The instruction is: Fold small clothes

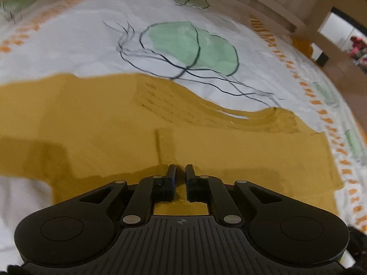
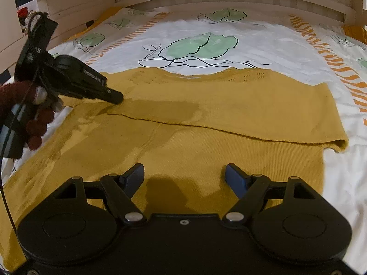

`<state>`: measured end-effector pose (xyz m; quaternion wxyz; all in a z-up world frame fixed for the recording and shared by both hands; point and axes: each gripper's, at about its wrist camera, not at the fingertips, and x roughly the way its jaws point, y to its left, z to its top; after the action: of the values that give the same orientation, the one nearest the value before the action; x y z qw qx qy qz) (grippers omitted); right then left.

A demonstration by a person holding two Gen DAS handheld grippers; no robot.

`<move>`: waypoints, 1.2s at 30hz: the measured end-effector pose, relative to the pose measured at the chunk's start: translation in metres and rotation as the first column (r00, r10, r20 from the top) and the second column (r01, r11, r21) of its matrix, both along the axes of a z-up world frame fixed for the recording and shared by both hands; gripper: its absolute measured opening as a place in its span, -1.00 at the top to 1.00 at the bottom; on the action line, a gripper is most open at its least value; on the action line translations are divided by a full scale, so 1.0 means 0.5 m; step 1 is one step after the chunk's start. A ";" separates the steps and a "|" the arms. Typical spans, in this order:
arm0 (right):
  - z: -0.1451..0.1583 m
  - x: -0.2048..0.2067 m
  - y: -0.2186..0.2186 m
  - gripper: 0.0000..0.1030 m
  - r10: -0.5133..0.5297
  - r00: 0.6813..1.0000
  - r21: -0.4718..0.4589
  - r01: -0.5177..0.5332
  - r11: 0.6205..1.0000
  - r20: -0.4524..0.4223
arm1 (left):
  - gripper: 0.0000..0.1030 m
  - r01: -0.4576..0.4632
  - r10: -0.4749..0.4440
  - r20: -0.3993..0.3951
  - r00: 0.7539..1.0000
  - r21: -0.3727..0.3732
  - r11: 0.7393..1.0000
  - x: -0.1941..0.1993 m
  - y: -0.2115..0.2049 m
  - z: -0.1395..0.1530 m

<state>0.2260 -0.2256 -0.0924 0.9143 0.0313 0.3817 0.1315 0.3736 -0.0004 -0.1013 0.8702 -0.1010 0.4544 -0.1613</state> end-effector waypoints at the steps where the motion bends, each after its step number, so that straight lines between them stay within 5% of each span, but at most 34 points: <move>1: 0.000 0.000 0.000 -0.55 0.000 1.000 0.001 0.000 1.000 0.000 | 0.38 -0.005 0.005 -0.005 1.000 -0.027 1.000 0.000 0.002 -0.003; 3: 0.000 -0.001 -0.001 -0.55 -0.001 1.000 0.002 0.001 1.000 -0.001 | 0.21 -0.005 0.004 -0.011 1.000 -0.073 0.997 0.003 0.002 -0.005; 14: 0.001 -0.001 -0.008 -0.55 -0.005 1.000 0.008 0.005 1.000 -0.001 | 0.19 -0.122 0.122 0.044 0.992 -0.001 0.993 0.008 0.003 0.007; 20: 0.001 0.000 -0.004 -0.55 -0.001 1.000 0.008 0.001 1.000 -0.002 | 0.09 -0.083 0.083 0.000 0.997 -0.023 0.996 0.007 0.002 -0.012; 23: -0.001 0.002 -0.003 -0.55 -0.001 1.000 0.005 0.001 1.000 -0.003 | 0.21 -0.079 0.078 -0.010 0.997 -0.053 0.996 0.015 -0.009 -0.014; 24: -0.002 0.002 -0.002 -0.55 0.000 1.000 0.004 0.000 1.000 -0.004 | 0.71 -0.078 0.078 0.009 0.997 -0.035 0.996 0.015 -0.015 -0.010; 25: -0.003 0.003 -0.002 -0.55 -0.001 1.000 0.003 0.001 1.000 -0.005 | 0.93 -0.073 0.073 0.035 0.997 -0.002 0.997 0.014 -0.023 -0.005; 31: -0.002 0.001 -0.004 -0.55 -0.004 1.000 0.010 0.004 1.000 -0.008 | 0.93 -0.077 0.056 0.216 0.975 0.090 0.993 -0.007 -0.030 0.066; 36: -0.002 0.000 -0.002 -0.55 -0.005 1.000 0.007 0.005 1.000 -0.012 | 0.93 -0.139 0.098 0.252 0.963 0.151 0.979 0.017 0.003 0.092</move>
<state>0.2260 -0.2266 -0.0934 0.9124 0.0364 0.3864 0.1303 0.3819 0.0013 -0.0552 0.9329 -0.0343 0.3493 -0.0814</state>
